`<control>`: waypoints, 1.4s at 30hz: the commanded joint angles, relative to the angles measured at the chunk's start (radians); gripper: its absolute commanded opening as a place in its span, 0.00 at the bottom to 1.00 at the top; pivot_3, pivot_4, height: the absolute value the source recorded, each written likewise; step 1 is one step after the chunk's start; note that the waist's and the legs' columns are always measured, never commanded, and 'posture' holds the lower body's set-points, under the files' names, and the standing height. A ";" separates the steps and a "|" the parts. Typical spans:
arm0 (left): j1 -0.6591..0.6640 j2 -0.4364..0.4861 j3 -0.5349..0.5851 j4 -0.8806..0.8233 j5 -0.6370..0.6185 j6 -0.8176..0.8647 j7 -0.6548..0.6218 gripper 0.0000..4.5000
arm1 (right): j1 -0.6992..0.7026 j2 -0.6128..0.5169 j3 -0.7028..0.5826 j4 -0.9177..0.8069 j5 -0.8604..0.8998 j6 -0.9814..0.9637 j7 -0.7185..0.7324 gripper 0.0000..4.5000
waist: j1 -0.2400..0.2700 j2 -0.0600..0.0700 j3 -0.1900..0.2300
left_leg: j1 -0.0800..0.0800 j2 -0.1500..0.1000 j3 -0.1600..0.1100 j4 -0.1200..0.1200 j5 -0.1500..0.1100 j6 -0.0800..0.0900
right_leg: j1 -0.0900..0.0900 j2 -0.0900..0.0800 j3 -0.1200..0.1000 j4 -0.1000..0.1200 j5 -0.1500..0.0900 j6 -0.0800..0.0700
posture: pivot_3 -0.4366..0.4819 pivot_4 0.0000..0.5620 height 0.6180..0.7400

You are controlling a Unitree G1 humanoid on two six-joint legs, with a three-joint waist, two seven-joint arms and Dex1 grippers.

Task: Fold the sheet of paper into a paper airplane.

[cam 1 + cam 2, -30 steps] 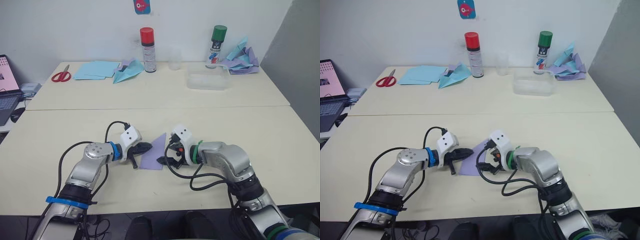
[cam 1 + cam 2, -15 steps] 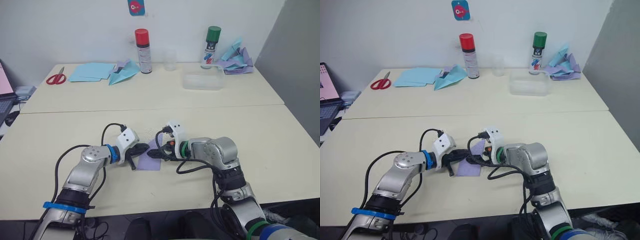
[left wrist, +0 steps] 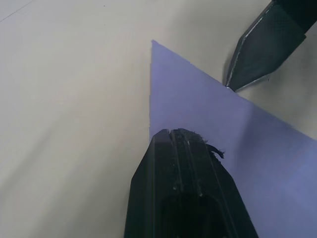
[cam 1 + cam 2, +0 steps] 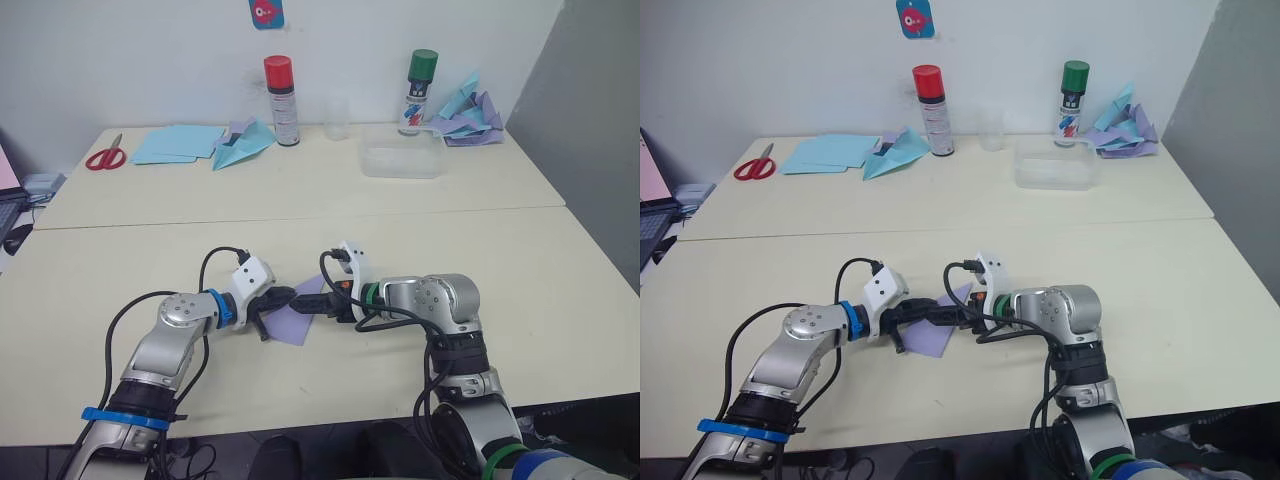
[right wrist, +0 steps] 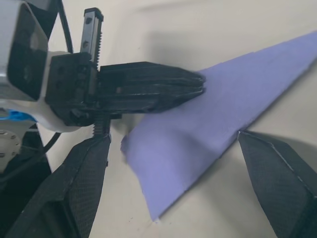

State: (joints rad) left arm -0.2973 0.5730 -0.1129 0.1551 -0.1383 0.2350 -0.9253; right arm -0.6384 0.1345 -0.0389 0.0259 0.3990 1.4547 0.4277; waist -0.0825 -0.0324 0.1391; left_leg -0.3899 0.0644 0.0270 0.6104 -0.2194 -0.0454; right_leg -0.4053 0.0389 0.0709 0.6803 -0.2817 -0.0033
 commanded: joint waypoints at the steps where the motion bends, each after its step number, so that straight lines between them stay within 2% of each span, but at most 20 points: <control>1: 0.019 -0.007 -0.053 0.058 0.043 0.042 0.006 0.00 | -0.036 0.084 -0.018 -0.001 0.075 0.030 0.008 0.94 | 0.000 0.000 0.000 | 0.000 0.000 0.000 0.000 0.000 0.000 | 0.000 0.000 0.000 0.000 0.000 0.000 | 0.48 0.27 1.00; 7: 0.016 -0.006 -0.054 0.060 0.043 0.042 0.005 0.00 | -0.048 0.109 -0.068 0.054 0.089 0.049 -0.055 0.94 | 0.001 0.000 0.001 | -0.001 0.000 0.000 0.000 0.000 0.000 | 0.000 -0.001 0.000 -0.001 0.000 0.000 | 0.48 0.27 1.00; 18: 0.025 0.000 -0.050 0.048 0.039 0.050 0.009 0.00 | -0.085 0.143 -0.139 0.156 0.157 -0.055 -0.171 0.94 | -0.002 0.000 0.000 | 0.002 0.000 -0.001 0.000 0.000 0.000 | 0.001 -0.001 0.000 0.000 0.001 0.001 | 0.48 0.27 1.00; 24: 0.025 0.002 -0.050 0.049 0.037 0.052 0.013 0.00 | -0.111 0.121 -0.170 0.174 0.224 -0.089 -0.214 0.94 | -0.004 0.000 0.001 | 0.003 0.000 -0.001 0.000 0.000 0.000 | 0.001 -0.001 0.001 0.000 0.000 0.000 | 0.48 0.27 1.00; 31: 0.026 0.003 -0.046 0.052 0.036 0.053 0.017 0.00 | -0.117 0.015 -0.098 0.150 0.179 -0.219 -0.229 0.94 | -0.004 0.002 0.003 | 0.002 0.000 -0.001 0.000 0.000 0.000 | 0.000 -0.001 0.001 0.000 0.001 0.001 | 0.48 0.27 1.00; 36: 0.025 0.005 -0.044 0.055 0.038 0.050 0.012 0.00 | -0.123 -0.011 -0.066 0.168 0.138 -0.291 -0.225 0.94 | 0.001 0.003 0.004 | -0.003 0.000 0.000 -0.001 0.000 0.000 | -0.001 -0.001 0.000 -0.003 -0.001 0.001 | 0.48 0.27 1.00; 42: 0.021 0.003 -0.045 0.055 0.040 0.049 0.009 0.00 | -0.118 -0.055 0.048 0.200 0.044 -0.369 -0.204 0.94 | 0.001 0.003 0.004 | -0.008 -0.001 0.000 -0.001 0.000 0.000 | -0.005 -0.003 0.000 -0.004 -0.001 0.002 | 0.48 0.27 1.00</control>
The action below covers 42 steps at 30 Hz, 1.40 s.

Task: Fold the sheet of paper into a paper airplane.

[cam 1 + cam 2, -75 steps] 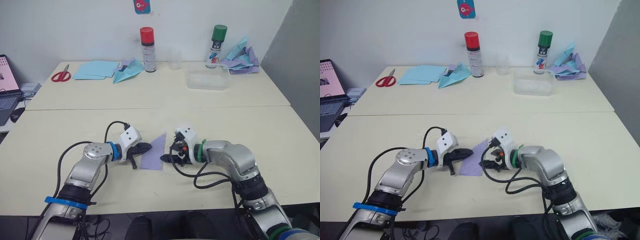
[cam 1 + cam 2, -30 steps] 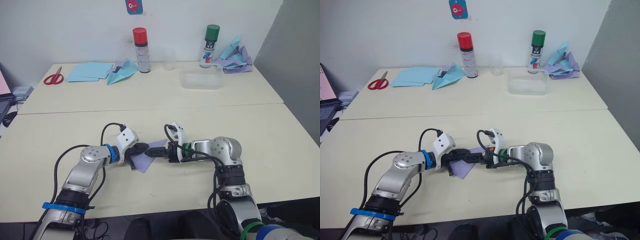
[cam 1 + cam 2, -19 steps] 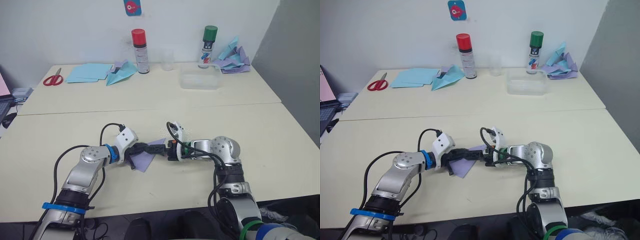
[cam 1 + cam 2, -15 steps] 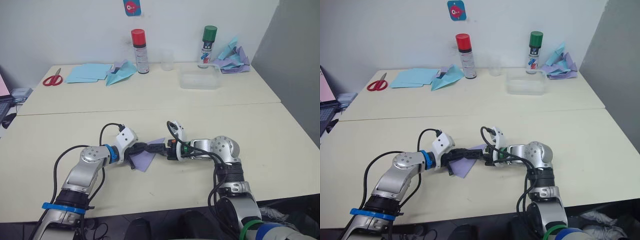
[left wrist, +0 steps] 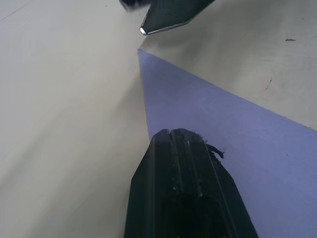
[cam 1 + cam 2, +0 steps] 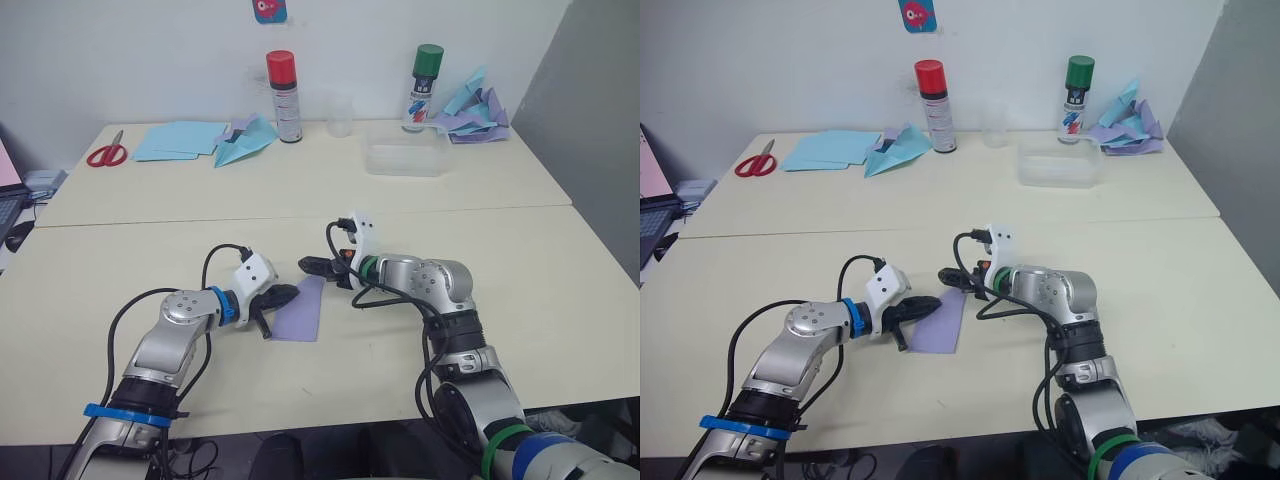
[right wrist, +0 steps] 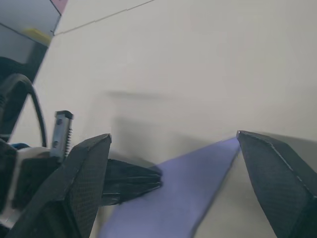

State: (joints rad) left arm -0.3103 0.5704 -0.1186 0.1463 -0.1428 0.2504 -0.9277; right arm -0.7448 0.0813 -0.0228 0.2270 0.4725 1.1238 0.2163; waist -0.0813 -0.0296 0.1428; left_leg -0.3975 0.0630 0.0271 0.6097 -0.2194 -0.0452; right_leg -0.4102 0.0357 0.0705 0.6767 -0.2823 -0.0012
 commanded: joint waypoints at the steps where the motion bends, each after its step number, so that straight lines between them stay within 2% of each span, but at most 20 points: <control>1: 0.033 0.006 -0.040 0.065 0.045 0.034 0.011 0.00 | -0.010 -0.007 0.049 0.003 -0.042 -0.050 0.014 0.94 | 0.000 0.000 0.000 | 0.000 0.000 0.000 0.000 0.000 0.000 | 0.000 0.000 0.000 0.000 0.000 0.000 | 0.48 0.27 1.00; 6: 0.035 0.009 -0.038 0.060 0.044 0.037 0.012 0.00 | -0.003 -0.005 0.083 0.014 -0.075 -0.036 -0.002 0.94 | 0.000 0.000 0.000 | 0.000 0.000 0.000 0.000 0.000 0.000 | 0.000 0.000 0.000 0.000 0.000 0.000 | 0.48 0.27 1.00; 11: 0.045 0.011 -0.035 0.052 0.042 0.039 0.013 0.00 | 0.009 0.053 0.032 -0.014 0.006 0.059 0.023 0.94 | -0.001 0.000 0.000 | 0.001 0.000 0.000 0.000 0.000 0.000 | 0.000 0.000 0.000 0.001 0.000 0.000 | 0.48 0.27 1.00; 15: 0.047 0.011 -0.032 0.050 0.041 0.041 0.015 0.00 | 0.021 0.066 0.044 -0.041 0.034 0.118 0.060 0.94 | -0.001 0.000 0.000 | 0.001 0.001 -0.001 0.000 0.000 0.000 | 0.000 0.000 -0.001 0.001 0.000 0.000 | 0.48 0.27 1.00; 25: 0.064 0.016 -0.028 0.034 0.040 0.045 0.017 0.00 | 0.029 0.068 0.015 -0.038 0.046 0.117 0.071 0.94 | -0.002 0.000 0.000 | 0.000 0.001 -0.001 0.000 0.000 0.000 | 0.000 0.000 -0.001 0.001 0.000 0.000 | 0.48 0.27 1.00; 28: 0.065 0.018 -0.026 0.034 0.037 0.047 0.017 0.00 | 0.037 0.068 0.008 -0.039 0.041 0.111 0.065 0.82 | -0.002 0.000 0.000 | 0.000 0.001 0.000 0.000 0.000 0.000 | 0.000 0.000 -0.001 0.000 0.000 0.000 | 0.48 0.27 1.00; 35: 0.065 0.023 0.064 0.022 -0.043 0.058 0.013 0.00 | 0.057 0.074 0.013 -0.037 0.031 0.087 0.064 0.25 | -0.004 -0.001 0.002 | -0.001 0.001 0.000 0.000 0.000 0.000 | -0.002 0.000 -0.001 0.001 0.000 0.000 | 0.48 0.27 1.00; 38: 0.084 0.020 0.134 -0.039 -0.136 0.090 -0.001 0.00 | 0.063 0.078 0.006 -0.035 0.032 0.071 0.061 0.01 | -0.008 -0.003 0.004 | -0.003 0.002 0.000 -0.001 0.000 0.000 | -0.004 0.001 0.000 0.001 0.000 0.000 | 0.48 0.27 1.00; 42: 0.134 0.048 0.210 -0.158 -0.214 0.133 -0.009 0.00 | 0.050 0.058 -0.013 -0.036 0.064 0.090 0.096 0.01 | -0.008 -0.005 0.007 | -0.008 0.003 0.000 -0.001 0.000 0.000 | -0.010 0.002 0.000 0.002 0.000 0.000 | 0.48 0.27 1.00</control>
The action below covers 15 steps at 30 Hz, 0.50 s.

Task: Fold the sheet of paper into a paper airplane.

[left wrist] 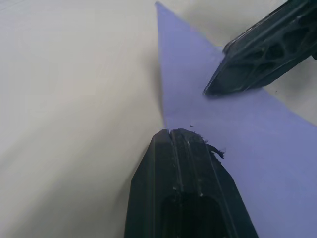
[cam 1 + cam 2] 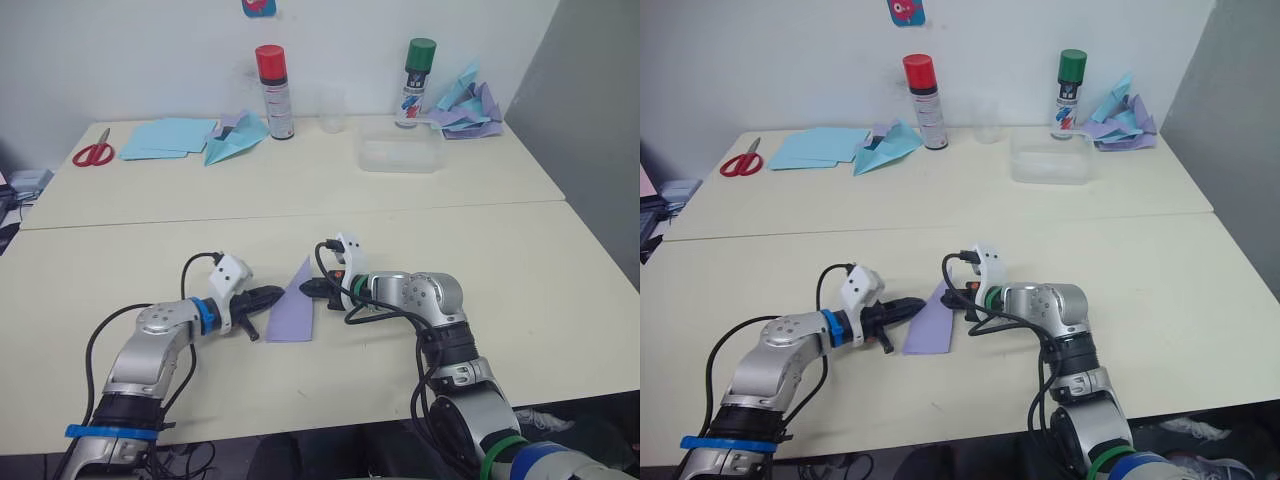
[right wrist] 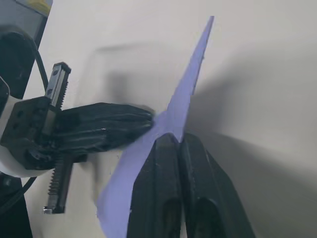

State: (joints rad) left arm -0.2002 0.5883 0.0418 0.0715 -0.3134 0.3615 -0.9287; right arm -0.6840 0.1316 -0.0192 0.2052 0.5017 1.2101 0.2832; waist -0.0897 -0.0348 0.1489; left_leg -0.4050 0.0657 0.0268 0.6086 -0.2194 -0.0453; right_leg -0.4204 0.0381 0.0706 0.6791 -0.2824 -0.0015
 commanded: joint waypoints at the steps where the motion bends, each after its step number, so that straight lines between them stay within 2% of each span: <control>1: 0.041 0.044 0.067 -0.114 -0.058 0.031 -0.015 0.00 | -0.026 -0.008 -0.018 -0.012 0.044 0.012 0.050 0.01 | 0.000 -0.001 0.002 | -0.001 0.000 0.000 0.000 0.000 0.000 | 0.000 0.000 0.000 0.000 0.000 0.000 | 0.48 0.27 1.00; 3: 0.069 0.067 0.103 -0.183 -0.106 0.063 -0.028 0.00 | -0.072 -0.065 -0.006 0.001 0.069 0.040 0.124 0.01 | 0.001 -0.002 0.006 | -0.003 0.000 0.000 0.000 0.000 0.000 | -0.002 0.000 0.000 0.000 0.000 0.000 | 0.48 0.27 1.00; 5: 0.100 0.103 0.143 -0.256 -0.164 0.104 -0.055 0.12 | -0.138 -0.161 0.046 0.014 0.108 0.091 0.263 0.00 | 0.003 -0.003 0.015 | -0.004 -0.001 0.000 0.001 0.000 0.000 | -0.003 -0.001 -0.001 0.000 0.000 0.000 | 0.48 0.27 1.00; 6: 0.122 0.138 0.181 -0.301 -0.201 0.129 -0.078 0.15 | -0.197 -0.271 0.152 0.012 0.112 0.070 0.451 0.00 | 0.003 -0.004 0.021 | -0.005 -0.001 0.000 0.001 0.000 0.000 | -0.004 -0.002 -0.001 0.000 0.000 0.000 | 0.48 0.27 1.00; 8: 0.145 0.176 0.216 -0.354 -0.245 0.161 -0.092 0.29 | -0.267 -0.409 0.294 0.024 0.106 0.017 0.691 0.00 | 0.007 -0.003 0.027 | -0.008 -0.002 0.000 0.002 0.000 0.000 | -0.005 -0.003 -0.001 -0.001 0.000 0.001 | 0.48 0.27 1.00; 9: 0.166 0.207 0.242 -0.392 -0.273 0.188 -0.108 0.35 | -0.319 -0.482 0.397 0.048 0.067 -0.072 0.877 0.00 | 0.008 -0.002 0.027 | -0.009 -0.003 0.000 0.003 0.000 0.000 | -0.006 -0.003 -0.002 -0.002 0.000 0.001 | 0.48 0.27 1.00; 12: 0.226 0.260 0.292 -0.469 -0.326 0.246 -0.123 0.56 | -0.444 -0.615 0.666 0.124 -0.005 -0.318 1.264 0.00 | 0.006 -0.001 0.029 | -0.010 -0.002 -0.001 0.003 0.000 0.000 | -0.006 -0.003 -0.004 -0.003 0.000 0.001 | 0.48 0.27 1.00; 14: 0.256 0.266 0.295 -0.503 -0.339 0.267 -0.105 0.70 | -0.508 -0.617 0.825 0.234 -0.070 -0.531 1.331 0.00 | 0.003 -0.001 0.029 | -0.010 -0.001 -0.001 0.002 -0.001 0.001 | -0.007 -0.003 -0.004 -0.003 -0.001 0.000 | 0.48 0.27 1.00; 15: 0.283 0.263 0.302 -0.516 -0.336 0.269 -0.095 0.77 | -0.538 -0.583 0.911 0.301 -0.087 -0.620 1.331 0.00 | 0.000 -0.001 0.029 | -0.010 -0.001 -0.001 0.002 -0.001 0.001 | -0.007 -0.003 -0.005 -0.002 -0.001 0.000 | 0.48 0.27 1.00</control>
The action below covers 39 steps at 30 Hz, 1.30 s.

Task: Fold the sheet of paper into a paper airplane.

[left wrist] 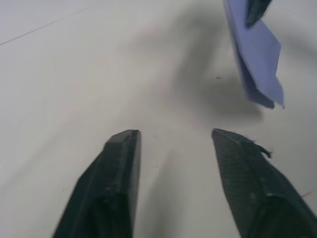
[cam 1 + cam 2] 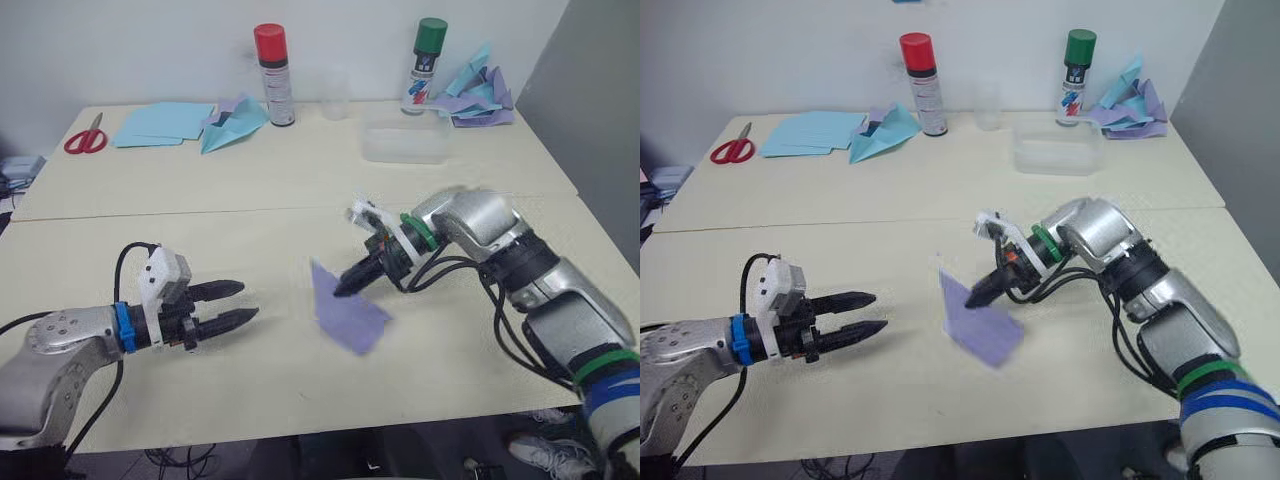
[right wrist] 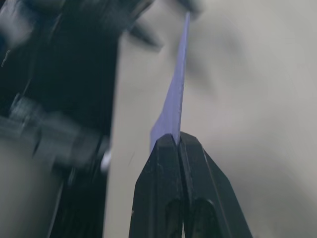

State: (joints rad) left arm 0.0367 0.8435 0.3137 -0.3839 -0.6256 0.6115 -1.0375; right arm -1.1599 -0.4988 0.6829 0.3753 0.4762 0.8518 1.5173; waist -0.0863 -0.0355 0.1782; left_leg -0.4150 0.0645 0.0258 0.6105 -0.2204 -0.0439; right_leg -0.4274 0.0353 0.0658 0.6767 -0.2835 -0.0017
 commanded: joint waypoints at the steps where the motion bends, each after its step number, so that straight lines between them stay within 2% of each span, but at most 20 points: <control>1: 0.073 0.005 0.037 -0.073 -0.021 0.019 0.020 0.84 | -0.091 0.079 0.284 0.189 -0.065 -0.332 0.097 0.00 | -0.006 0.000 0.000 | 0.000 0.000 0.000 0.000 0.000 0.000 | 0.000 0.001 0.000 0.001 0.000 0.000 | 0.48 0.27 1.00; 4: 0.129 -0.015 0.058 -0.113 -0.029 0.025 0.056 0.98 | -0.134 0.184 0.379 0.360 -0.096 -0.503 0.097 0.00 | -0.009 0.000 0.000 | -0.001 0.002 -0.001 0.000 0.000 0.000 | -0.003 0.002 0.000 0.004 0.000 -0.004 | 0.48 0.27 1.00; 5: 0.143 -0.020 0.061 -0.124 -0.030 0.025 0.068 0.98 | -0.137 0.225 0.370 0.430 -0.137 -0.573 0.097 0.00 | -0.005 0.000 0.001 | -0.001 0.002 -0.001 0.000 0.000 0.000 | -0.004 0.002 0.000 0.004 0.001 -0.006 | 0.48 0.27 1.00; 8: 0.168 -0.036 0.058 -0.134 -0.023 0.020 0.095 1.00 | -0.133 0.319 0.265 0.585 -0.258 -0.759 0.053 0.14 | 0.003 0.000 0.001 | -0.002 0.002 -0.002 0.001 0.000 -0.001 | -0.004 0.001 0.000 0.005 0.002 -0.007 | 0.48 0.27 1.00; 10: 0.169 -0.040 0.050 -0.121 -0.019 0.014 0.099 1.00 | -0.134 0.374 0.133 0.628 -0.244 -0.812 -0.074 0.30 | 0.004 -0.001 0.001 | -0.002 0.001 -0.004 0.002 0.000 -0.001 | -0.003 -0.001 0.000 0.005 0.002 -0.007 | 0.48 0.27 1.00; 12: 0.148 -0.040 0.028 -0.080 0.008 -0.011 0.097 1.00 | -0.129 0.365 0.043 0.596 -0.262 -0.861 -0.113 0.46 | 0.004 -0.001 0.001 | -0.002 -0.001 -0.005 0.002 0.001 -0.001 | -0.003 -0.002 0.000 0.004 0.002 -0.007 | 0.48 0.27 1.00; 15: 0.071 -0.039 -0.019 0.019 0.069 -0.077 0.092 1.00 | -0.080 0.294 -0.053 0.446 -0.280 -0.835 -0.127 0.70 | 0.025 -0.001 0.001 | -0.002 -0.002 -0.006 0.004 0.001 -0.002 | -0.002 -0.003 -0.001 0.004 0.003 -0.006 | 0.48 0.27 1.00; 17: 0.020 -0.028 -0.054 0.072 0.094 -0.119 0.057 1.00 | -0.007 0.238 -0.126 0.283 -0.265 -0.778 -0.174 0.88 | 0.034 -0.001 0.000 | -0.002 -0.002 -0.007 0.004 0.001 -0.002 | 0.000 -0.003 -0.001 0.004 0.003 -0.006 | 0.48 0.27 1.00; 19: -0.045 -0.014 -0.112 0.114 0.132 -0.178 0.004 1.00 | 0.118 0.150 -0.210 0.019 -0.209 -0.645 -0.212 1.00 | 0.048 -0.002 0.000 | -0.002 -0.002 -0.007 0.005 0.001 -0.002 | 0.002 -0.003 -0.003 0.004 0.003 -0.006 | 0.48 0.27 1.00; 22: -0.120 -0.018 -0.176 0.137 0.157 -0.235 -0.051 1.00 | 0.295 0.027 -0.292 -0.304 -0.155 -0.503 -0.248 1.00 | 0.062 -0.002 0.000 | -0.003 -0.002 -0.007 0.006 0.001 -0.003 | 0.002 -0.004 -0.006 0.004 0.003 -0.006 | 0.48 0.27 1.00; 25: -0.179 -0.023 -0.278 0.137 0.217 -0.342 -0.131 1.00 | 0.541 -0.124 -0.406 -0.631 -0.067 -0.376 -0.293 1.00 | 0.066 -0.001 0.001 | -0.004 -0.002 -0.005 0.006 0.001 -0.003 | 0.002 -0.004 -0.005 0.003 0.002 -0.005 | 0.48 0.27 1.00; 27: -0.213 -0.047 -0.344 0.143 0.253 -0.403 -0.156 1.00 | 0.693 -0.204 -0.469 -0.768 -0.045 -0.354 -0.317 1.00 | 0.064 -0.001 0.001 | -0.003 -0.002 -0.002 0.006 0.001 -0.003 | 0.003 -0.004 -0.005 0.003 0.001 -0.004 | 0.48 0.27 1.00; 33: -0.260 -0.139 -0.471 0.215 0.365 -0.530 -0.134 1.00 | 0.918 -0.264 -0.519 -0.901 -0.104 -0.422 -0.405 1.00 | 0.039 -0.001 0.001 | -0.001 -0.002 0.000 0.014 0.000 -0.002 | 0.005 0.004 -0.001 0.005 -0.001 0.000 | 0.48 0.27 1.00; 36: -0.269 -0.198 -0.526 0.264 0.429 -0.589 -0.097 1.00 | 0.959 -0.252 -0.516 -0.904 -0.140 -0.439 -0.461 1.00 | 0.038 -0.001 0.001 | 0.001 -0.001 -0.001 0.017 0.001 -0.002 | 0.007 0.006 -0.003 0.006 0.003 0.000 | 0.48 0.27 1.00; 39: -0.289 -0.248 -0.555 0.345 0.495 -0.648 -0.047 1.00 | 0.952 -0.194 -0.513 -0.889 -0.153 -0.423 -0.546 1.00 | 0.039 -0.001 0.000 | 0.001 -0.001 0.000 0.020 0.001 -0.002 | 0.007 0.007 -0.001 0.006 0.007 0.002 | 0.48 0.27 1.00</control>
State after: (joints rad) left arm -0.2329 0.6048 -0.2338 -0.0593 -0.1641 0.0089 -1.1115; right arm -0.1969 -0.7134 0.1879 -0.4903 0.3311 0.4370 1.0185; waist -0.0478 -0.0367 0.1786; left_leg -0.4144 0.0629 0.0257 0.6312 -0.2195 -0.0459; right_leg -0.4199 0.0424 0.0657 0.6828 -0.2752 0.0016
